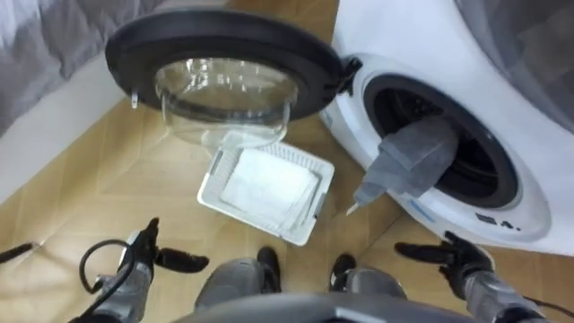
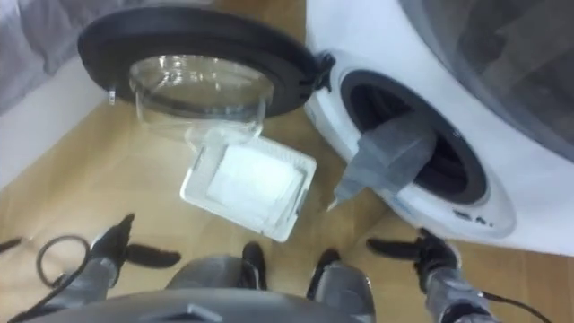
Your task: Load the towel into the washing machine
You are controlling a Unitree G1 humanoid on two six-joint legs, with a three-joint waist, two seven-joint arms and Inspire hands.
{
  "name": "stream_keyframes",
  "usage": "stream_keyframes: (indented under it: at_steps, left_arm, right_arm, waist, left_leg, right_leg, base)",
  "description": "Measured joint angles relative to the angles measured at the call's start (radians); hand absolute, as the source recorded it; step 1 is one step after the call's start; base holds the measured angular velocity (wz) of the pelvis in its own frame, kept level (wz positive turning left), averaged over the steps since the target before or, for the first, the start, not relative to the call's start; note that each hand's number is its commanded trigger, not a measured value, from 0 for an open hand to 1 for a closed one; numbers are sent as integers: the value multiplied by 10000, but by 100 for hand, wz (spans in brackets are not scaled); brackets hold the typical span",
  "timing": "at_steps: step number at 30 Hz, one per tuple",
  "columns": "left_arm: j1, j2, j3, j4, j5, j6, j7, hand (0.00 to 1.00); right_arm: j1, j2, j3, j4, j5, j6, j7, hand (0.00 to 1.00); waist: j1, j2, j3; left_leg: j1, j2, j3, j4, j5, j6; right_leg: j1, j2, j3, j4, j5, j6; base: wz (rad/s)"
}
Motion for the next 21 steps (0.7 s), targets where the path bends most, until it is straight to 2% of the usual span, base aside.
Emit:
stream_keyframes:
  at_steps: [2, 5, 10, 12, 15, 17, 19, 21]
  left_arm:
    - [221, -8, 216, -11, 6, -2, 5, 0]
    - [472, -176, 556, -15, 105, 2, -29, 0]
    - [632, -436, 807, 64, 233, 30, -202, 0]
    - [641, -547, 994, 84, 323, 164, -330, 0]
    - [634, -570, 1071, 84, 321, 326, -395, 0]
    - [650, -636, 1312, 84, 319, 425, -407, 0]
    - [654, -672, 1563, 84, 321, 510, -444, 0]
    - [650, -685, 1761, 84, 328, 577, -459, 0]
  right_arm:
    - [119, 150, -11, 6, -568, 5, 119, 0]
    - [341, 248, -30, -9, -938, 7, 333, 0]
    - [486, 411, -426, 35, -1621, 16, 745, 0]
    - [508, 426, -460, 45, -1773, 42, 877, 0]
    - [554, 601, -720, 178, -1950, 139, 955, 0]
    - [526, 685, -788, 326, -1950, 165, 1001, 0]
    - [479, 745, -810, 413, -1953, 238, 1086, 0]
    - [463, 806, -836, 424, -2034, 285, 1092, 0]
  waist:
    - [-18, -91, -65]
    - [1, -83, -73]
    - [-12, -104, -54]
    - [-13, -108, -29]
    - [-11, -164, 5]
    - [-10, -202, 1]
    - [-1, -299, 51]
    - [-1, -366, 46]
  left_leg:
    - [328, 14, -2, -166, 9, -34]
    - [894, 27, 0, -506, 21, -72]
    - [1693, -24, 5, -897, 86, -167]
    - [1894, -33, 5, -993, 94, -182]
    - [2123, -39, 2, -1073, 93, -197]
    - [2217, -38, 1, -1111, 82, -215]
    - [2351, -44, 2, -1118, 77, -223]
    - [2368, -44, 2, -1122, 71, -229]
  right_leg:
    - [329, 46, -25, -189, 16, -5]
    - [967, 164, 23, -594, 134, 16]
    - [1644, 217, 26, -867, 140, 28]
    - [1834, 235, 30, -946, 140, 28]
    - [2085, 263, 46, -1095, 138, 32]
    - [2156, 272, 72, -1096, 132, 41]
    - [2271, 272, 98, -1115, 131, 43]
    - [2288, 277, 130, -1126, 129, 45]
  base:
    - [0]
    - [-3]
    - [-2]
    - [0]
    - [-1]
    - [-4]
    - [0]
    - [0]
